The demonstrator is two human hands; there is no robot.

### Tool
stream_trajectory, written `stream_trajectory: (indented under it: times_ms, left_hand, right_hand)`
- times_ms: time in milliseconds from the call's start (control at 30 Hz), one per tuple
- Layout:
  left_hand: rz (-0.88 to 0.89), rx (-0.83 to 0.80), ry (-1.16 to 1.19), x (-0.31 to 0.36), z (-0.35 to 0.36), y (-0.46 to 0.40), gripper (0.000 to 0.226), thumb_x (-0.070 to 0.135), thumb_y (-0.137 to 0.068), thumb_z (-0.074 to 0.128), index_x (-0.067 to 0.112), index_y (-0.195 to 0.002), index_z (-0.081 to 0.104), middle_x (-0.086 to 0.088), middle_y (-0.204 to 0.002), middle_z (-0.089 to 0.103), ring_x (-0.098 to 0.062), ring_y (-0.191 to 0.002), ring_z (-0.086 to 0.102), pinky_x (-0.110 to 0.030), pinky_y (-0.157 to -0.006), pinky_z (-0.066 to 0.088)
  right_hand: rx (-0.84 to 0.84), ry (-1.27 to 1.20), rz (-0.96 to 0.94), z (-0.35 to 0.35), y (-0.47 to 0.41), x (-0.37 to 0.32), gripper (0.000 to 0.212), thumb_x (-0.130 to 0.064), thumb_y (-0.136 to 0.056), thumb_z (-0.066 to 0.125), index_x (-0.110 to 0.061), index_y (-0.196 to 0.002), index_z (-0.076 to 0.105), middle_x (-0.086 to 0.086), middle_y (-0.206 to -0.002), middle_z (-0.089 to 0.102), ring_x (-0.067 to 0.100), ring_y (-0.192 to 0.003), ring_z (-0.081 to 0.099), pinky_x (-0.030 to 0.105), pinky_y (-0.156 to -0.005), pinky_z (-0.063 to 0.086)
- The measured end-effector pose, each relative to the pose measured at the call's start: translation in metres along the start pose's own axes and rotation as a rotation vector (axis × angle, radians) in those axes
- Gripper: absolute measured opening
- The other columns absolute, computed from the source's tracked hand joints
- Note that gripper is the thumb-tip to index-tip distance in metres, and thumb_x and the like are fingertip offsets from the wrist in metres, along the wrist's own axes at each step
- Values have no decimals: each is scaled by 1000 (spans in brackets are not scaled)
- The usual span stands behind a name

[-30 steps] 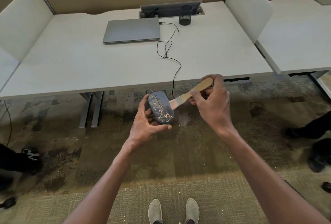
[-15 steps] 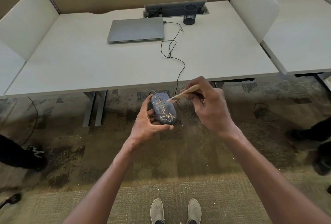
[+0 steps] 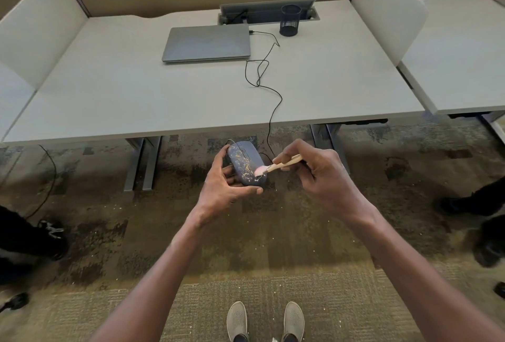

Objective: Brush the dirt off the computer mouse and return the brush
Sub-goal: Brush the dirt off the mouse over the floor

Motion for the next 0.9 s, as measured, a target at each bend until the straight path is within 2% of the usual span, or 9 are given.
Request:
stream_trajectory:
  times_ms: [133,233,300,400,467,533,667,767,900]
  left_hand:
    - [-13,10,-2,1,0,-1,140,27,-45,100,30,-160,20,-19,-149,55,-23,-126,65,-36,-101,57]
    - [-22,14,6,2,-2,-3,142,28,-43,100,30,-160,19,-18,-148,56,-21,-124,66,-32,-98,58]
    - [-22,16,-1,3,-2,-3,143,29,-43,101,31,-160,19,-18,-148,55,-22,-125,66,-33,-98,58]
    - [-25,14,0,5,-1,-3,143,27,-43,100,29,-160,18,-20,-148,56,-22,-123,67,-36,-99,58]
    - [-26,9,-3,7,1,-2,142,26,-44,100,29,-160,18,-20,-148,56,-22,-124,67,-41,-102,57]
    - [-22,-2,-11,8,3,-1,141,26,-45,100,28,-160,19,-19,-149,55,-24,-126,65,-46,-104,55]
    - [-11,-15,-21,12,5,0,137,23,-48,99,29,-160,19,-18,-150,54,-25,-128,64,-48,-105,55]
    - [-4,1,-15,13,3,0,138,23,-47,99,30,-160,18,-17,-149,55,-21,-126,65,-38,-102,56]
    - [-1,14,1,12,-2,2,141,23,-46,99,30,-161,17,-19,-150,53,-24,-127,64,-34,-99,58]
  right_hand:
    - [-23,-19,23,-5,5,5,28,0,-86,47,-21,-100,61,-5,-101,75,5,-93,71,20,-78,57]
    - [-42,7,43,-7,7,11,25,-13,-85,42,-22,-99,61,-5,-97,75,8,-90,71,29,-75,59]
    - [-38,33,51,-9,7,15,27,-6,-86,43,-21,-99,61,-3,-96,74,11,-88,70,36,-73,58]
    - [31,19,49,-16,4,15,41,9,-88,50,-30,-98,57,-4,-98,74,11,-91,70,38,-75,59]
    - [91,-5,38,-19,1,12,46,12,-91,55,-33,-100,57,-2,-100,75,9,-93,71,36,-77,61]
    - [144,-37,25,-19,-4,8,39,11,-92,57,-28,-101,58,2,-99,75,11,-91,72,33,-78,61]
    - [162,-78,28,-13,-9,4,31,7,-94,60,-24,-101,57,3,-97,76,5,-91,72,17,-78,58]
    - [149,-135,75,-14,-3,11,31,8,-94,60,-23,-99,58,-1,-99,77,9,-94,74,29,-82,62]
    - [52,-121,129,-16,13,24,44,15,-91,56,-29,-96,58,-5,-97,76,18,-94,73,43,-77,62]
Point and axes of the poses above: each hand's wrist, its own y-axis away from the middle knuckle, its own z-axis out of the palm, x = y × z, the point moved 7 cm from there along -y, towards the middle knuckle
